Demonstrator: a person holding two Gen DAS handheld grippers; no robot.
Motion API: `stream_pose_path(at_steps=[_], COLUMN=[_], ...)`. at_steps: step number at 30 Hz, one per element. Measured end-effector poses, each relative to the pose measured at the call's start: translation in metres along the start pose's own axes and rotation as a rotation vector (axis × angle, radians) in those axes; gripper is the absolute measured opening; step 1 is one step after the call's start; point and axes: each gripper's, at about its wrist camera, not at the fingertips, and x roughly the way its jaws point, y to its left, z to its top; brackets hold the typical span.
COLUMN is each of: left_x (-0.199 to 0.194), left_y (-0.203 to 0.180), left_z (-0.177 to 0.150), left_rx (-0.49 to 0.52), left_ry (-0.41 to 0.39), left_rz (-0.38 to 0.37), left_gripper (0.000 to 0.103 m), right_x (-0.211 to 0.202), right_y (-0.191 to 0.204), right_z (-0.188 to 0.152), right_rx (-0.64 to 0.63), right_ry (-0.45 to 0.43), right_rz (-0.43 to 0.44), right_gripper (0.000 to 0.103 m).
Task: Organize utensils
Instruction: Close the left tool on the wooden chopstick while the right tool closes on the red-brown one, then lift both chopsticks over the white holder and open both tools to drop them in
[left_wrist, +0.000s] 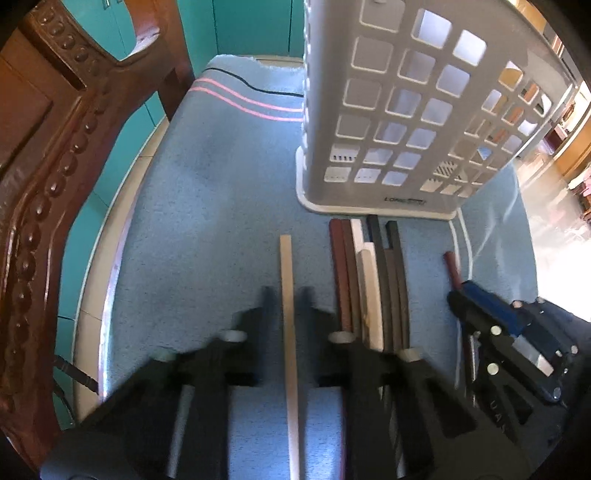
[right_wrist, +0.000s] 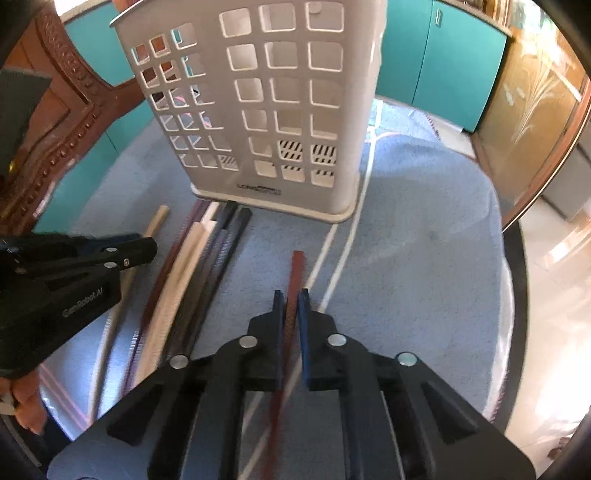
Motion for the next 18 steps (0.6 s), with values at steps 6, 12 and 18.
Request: stream_pose_path(at_steps=[6, 12, 18], left_x=[-0.045, -0.156, -0.259], left_y=[-0.007, -0.014, -0.002], left_z=[-0.006, -0.019, -0.029], left_rx=[0.03, 0.036, -0.023], left_ry=[-0.149, -0.441, -0.809], left_rz=[-0.043, -0.168, -0.203], left_gripper=[0.007, 0.007, 0.007], right_x=[-0.066, -0.165, -0.246], right_y=[-0.003, -0.021, -0.043], right_z=[-0.006, -0.008, 0.014], right_rx=[0.018, 0.012, 0.081], right_ry=[-0.112, -0.313, -0.515], right_rz=[0.057, 0.148, 0.185], right_gripper=[0.007, 0.007, 0.007])
